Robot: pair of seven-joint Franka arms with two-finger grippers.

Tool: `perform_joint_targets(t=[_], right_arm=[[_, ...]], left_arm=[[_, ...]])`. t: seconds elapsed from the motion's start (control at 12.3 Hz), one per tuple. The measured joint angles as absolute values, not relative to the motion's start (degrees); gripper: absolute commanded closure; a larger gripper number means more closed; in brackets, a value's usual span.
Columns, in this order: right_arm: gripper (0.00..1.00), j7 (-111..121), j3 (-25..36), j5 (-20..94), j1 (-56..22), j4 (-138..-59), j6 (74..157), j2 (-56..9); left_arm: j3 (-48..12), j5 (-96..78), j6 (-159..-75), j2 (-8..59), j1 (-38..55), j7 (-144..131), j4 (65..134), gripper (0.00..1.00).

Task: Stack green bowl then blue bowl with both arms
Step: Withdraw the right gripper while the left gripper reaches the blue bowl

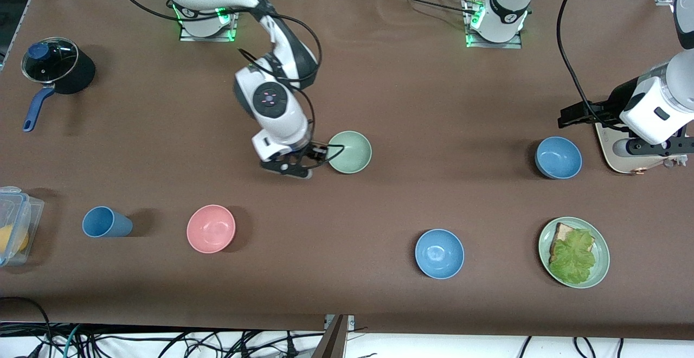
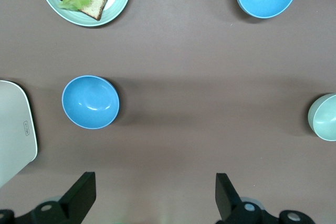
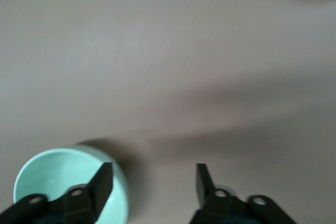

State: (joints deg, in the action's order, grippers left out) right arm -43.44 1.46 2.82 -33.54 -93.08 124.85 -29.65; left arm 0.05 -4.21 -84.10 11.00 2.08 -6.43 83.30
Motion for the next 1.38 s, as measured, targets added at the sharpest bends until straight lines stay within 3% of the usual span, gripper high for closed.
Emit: perform_joint_targets(t=[0.24,0.49,0.73,0.89,1.22,1.38], right_arm=[[0.00,-31.71,10.97,2.98,-32.49,-92.61,116.70,-21.18],[0.00,-22.90,16.50,4.77,-31.66,-92.82,109.11,-15.89],[0.00,-15.39,22.14,5.86,-30.98,-93.24,100.31,-9.93],[0.00,-13.01,19.91,5.89,-25.53,-93.99,95.87,-6.21],[0.00,-10.88,5.32,5.87,-9.19,-94.92,92.77,-2.73],[0.00,-9.99,3.88,5.85,-7.55,-95.91,92.75,-1.81]], left_arm=[[0.23,-4.22,-86.33,14.24,1.27,-6.36,85.90,0.00],[0.52,-4.21,-89.54,17.15,-2.70,-2.34,89.87,0.00],[0.70,-4.20,-99.76,17.25,-7.94,11.03,97.35,0.00],[0.76,-4.22,-109.58,17.39,-12.10,21.73,104.57,0.01],[2.08,-6.44,-124.58,17.43,-15.91,33.12,117.07,0.01],[2.96,-8.93,-130.13,17.40,-15.92,36.20,122.02,0.01]])
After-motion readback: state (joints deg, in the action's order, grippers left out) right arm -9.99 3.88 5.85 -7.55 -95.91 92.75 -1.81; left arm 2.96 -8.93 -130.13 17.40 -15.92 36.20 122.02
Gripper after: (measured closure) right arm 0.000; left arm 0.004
